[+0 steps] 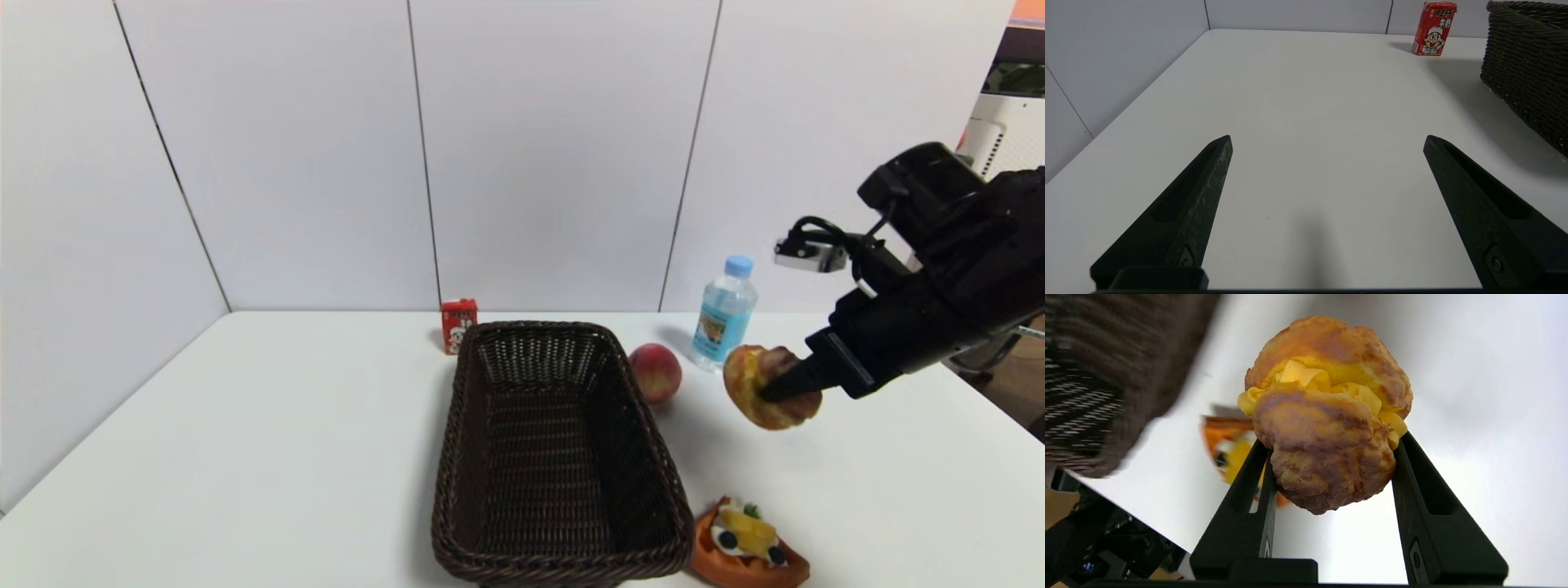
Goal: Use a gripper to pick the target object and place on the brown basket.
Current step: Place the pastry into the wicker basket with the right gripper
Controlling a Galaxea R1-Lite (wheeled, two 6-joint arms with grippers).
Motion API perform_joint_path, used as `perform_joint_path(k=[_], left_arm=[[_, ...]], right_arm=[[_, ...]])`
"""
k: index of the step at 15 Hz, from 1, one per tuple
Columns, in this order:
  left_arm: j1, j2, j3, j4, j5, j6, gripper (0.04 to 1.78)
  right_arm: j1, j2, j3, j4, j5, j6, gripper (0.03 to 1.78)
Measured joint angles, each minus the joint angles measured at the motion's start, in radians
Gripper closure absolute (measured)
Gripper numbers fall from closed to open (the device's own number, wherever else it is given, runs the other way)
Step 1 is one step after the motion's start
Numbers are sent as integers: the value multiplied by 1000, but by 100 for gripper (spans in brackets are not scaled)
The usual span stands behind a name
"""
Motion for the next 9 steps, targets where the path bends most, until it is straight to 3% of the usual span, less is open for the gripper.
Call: perform_joint_path(k=[5, 9], left_arm=[[0, 0, 0, 0, 0, 0, 13], [0, 0, 0, 0, 0, 0, 13]], right_arm=[[202, 15, -27, -222, 14, -3, 100], [317, 94, -86, -246, 15, -16, 100]])
